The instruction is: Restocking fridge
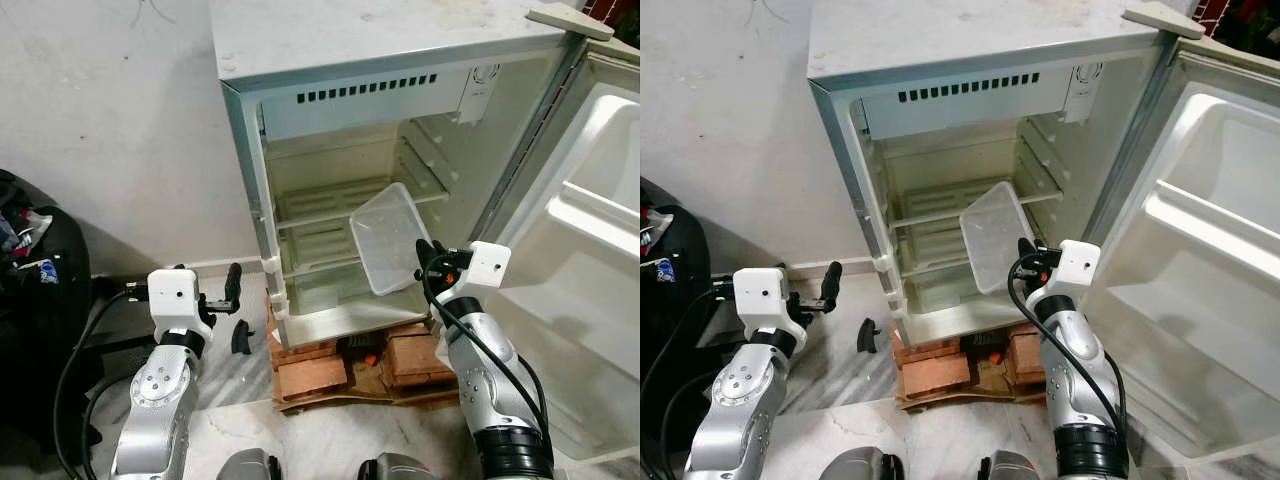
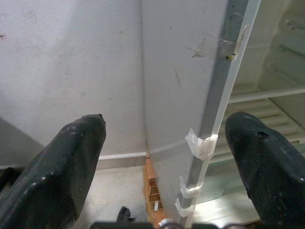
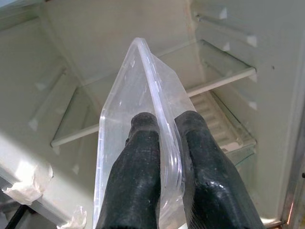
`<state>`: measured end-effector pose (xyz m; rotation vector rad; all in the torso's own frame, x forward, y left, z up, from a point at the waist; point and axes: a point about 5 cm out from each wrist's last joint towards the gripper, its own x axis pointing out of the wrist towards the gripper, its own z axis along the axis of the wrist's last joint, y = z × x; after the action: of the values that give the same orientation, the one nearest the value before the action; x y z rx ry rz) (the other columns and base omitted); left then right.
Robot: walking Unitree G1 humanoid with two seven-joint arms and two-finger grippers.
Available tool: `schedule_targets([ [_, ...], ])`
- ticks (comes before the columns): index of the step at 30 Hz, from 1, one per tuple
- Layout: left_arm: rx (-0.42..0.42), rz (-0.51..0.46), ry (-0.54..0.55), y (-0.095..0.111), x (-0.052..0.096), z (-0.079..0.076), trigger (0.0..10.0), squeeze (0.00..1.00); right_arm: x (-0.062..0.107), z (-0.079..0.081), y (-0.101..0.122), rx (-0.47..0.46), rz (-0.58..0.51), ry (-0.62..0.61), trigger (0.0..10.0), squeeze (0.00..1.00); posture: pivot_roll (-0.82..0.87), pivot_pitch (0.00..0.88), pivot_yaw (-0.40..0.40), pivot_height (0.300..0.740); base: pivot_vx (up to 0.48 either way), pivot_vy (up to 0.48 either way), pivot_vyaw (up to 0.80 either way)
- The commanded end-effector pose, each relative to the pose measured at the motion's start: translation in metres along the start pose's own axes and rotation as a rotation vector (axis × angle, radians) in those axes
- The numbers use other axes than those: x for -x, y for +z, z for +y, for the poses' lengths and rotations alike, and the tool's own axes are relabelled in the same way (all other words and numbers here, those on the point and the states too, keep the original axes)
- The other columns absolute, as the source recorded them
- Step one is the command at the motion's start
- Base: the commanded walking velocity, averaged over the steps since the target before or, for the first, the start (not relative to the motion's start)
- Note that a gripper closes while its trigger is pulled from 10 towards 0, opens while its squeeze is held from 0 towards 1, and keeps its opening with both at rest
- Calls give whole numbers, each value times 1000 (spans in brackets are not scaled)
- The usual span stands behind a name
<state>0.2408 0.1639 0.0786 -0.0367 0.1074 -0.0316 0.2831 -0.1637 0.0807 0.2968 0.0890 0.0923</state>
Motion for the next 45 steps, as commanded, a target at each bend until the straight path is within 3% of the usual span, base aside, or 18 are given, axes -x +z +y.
schedule_targets([
  [1,-14,-13,-14,3,1,0,10000,0,-2,2,1,-10,-2,-1,10000,0,-14,34,26,740,0,0,-475],
  [31,-19,-15,-21,2,2,-4,10000,0,-3,0,0,-7,-1,-17,10000,0,-16,39,25,740,221,0,-74],
  [41,-45,12,6,-3,16,0,10000,0,-5,0,-1,-4,7,-11,10000,0,5,58,14,740,0,0,0],
  [45,-124,10,-11,-1,27,1,10000,0,-21,-4,4,2,15,-45,10000,0,45,106,7,740,0,0,0],
])
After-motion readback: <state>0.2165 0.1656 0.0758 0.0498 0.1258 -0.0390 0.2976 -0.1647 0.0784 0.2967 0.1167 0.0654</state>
